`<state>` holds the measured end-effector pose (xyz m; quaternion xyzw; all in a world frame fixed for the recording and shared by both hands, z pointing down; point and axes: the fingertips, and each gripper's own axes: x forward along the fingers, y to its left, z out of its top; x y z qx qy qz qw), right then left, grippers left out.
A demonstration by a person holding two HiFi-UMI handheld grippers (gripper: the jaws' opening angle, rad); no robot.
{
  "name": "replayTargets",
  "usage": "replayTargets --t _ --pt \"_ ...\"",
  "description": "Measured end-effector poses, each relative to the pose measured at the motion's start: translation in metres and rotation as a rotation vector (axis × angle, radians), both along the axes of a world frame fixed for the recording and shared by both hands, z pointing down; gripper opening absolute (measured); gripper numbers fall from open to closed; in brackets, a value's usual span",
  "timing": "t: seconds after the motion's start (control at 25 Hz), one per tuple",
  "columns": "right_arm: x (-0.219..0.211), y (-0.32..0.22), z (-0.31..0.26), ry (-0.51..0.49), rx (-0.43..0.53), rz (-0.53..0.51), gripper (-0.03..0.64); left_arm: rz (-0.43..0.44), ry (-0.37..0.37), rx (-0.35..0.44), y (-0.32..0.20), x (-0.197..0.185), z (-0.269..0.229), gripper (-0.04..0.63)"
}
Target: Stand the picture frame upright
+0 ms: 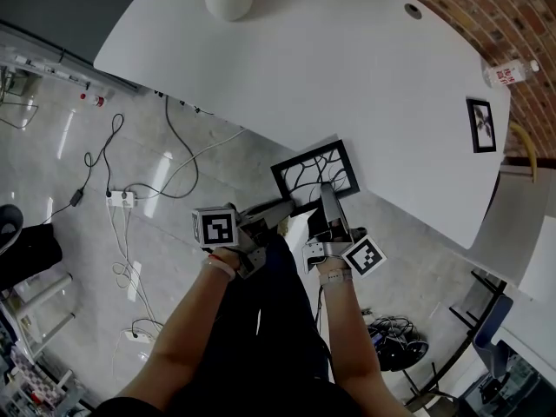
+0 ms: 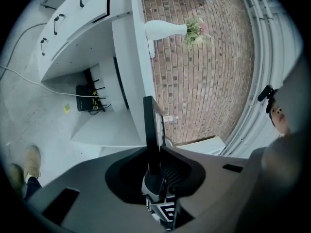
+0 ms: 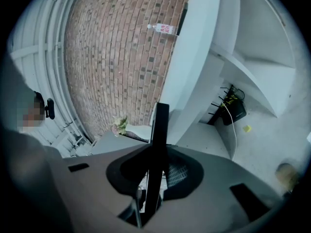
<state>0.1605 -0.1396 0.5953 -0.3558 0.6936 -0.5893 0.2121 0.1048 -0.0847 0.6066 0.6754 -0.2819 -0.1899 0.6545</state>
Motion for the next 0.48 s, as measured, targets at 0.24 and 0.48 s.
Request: replayTargets --t 0.24,0.48 --pt "-0.009 0.002 -0.015 -0.020 0.044 -0.025 0.048 -0.004 -0.032 0.045 0.005 -0.005 -0.002 0.117" --pt "-0.015 0.007 -0.027 -0.015 0.068 -0.076 0.044 -0.057 -0.162 0.084 -0.002 -0.035 -0.006 0.201"
